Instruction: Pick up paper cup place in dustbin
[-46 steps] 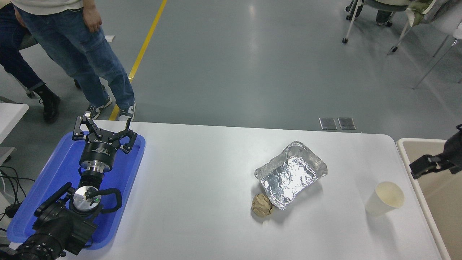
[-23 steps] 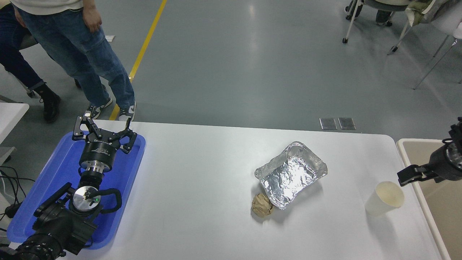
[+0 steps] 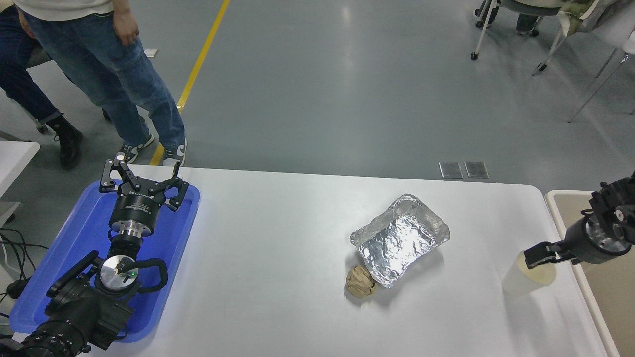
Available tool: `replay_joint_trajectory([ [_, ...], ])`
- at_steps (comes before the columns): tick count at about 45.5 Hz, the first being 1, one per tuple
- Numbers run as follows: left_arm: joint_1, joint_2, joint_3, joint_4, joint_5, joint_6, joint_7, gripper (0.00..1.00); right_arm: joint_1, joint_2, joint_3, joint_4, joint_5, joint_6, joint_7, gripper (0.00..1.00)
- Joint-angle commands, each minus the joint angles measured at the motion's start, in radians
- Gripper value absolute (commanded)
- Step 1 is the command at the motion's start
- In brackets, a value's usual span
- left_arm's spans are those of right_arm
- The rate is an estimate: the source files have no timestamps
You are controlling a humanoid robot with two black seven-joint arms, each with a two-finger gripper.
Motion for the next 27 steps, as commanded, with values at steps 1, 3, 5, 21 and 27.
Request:
replay_joint_trajectory([
  [1,0.0,0.0,0.0,0.0,0.0,0.0,0.0,1.0,-0.029,0.011,0.007,-0.017,-0.006,-0.016,0.0,0.91],
  [3,0.0,0.0,0.0,0.0,0.0,0.0,0.0,1.0,-0.029,0.011,0.007,-0.019,-0.007,-0.017,0.002,0.8],
  [5,0.0,0.0,0.0,0.0,0.0,0.0,0.0,1.0,-0.029,0.011,0.007,-0.019,-0.01,-0.017,0.002,0.68],
  [21,0.0,0.0,0.0,0.0,0.0,0.0,0.0,1.0,-0.034,0.013,0.007,-0.02,-0.012,-0.022,0.005,0.0],
  [27,0.0,0.0,0.0,0.0,0.0,0.0,0.0,1.0,-0.032,0.015,0.009,-0.019,-0.012,-0.025,0.005,0.0],
])
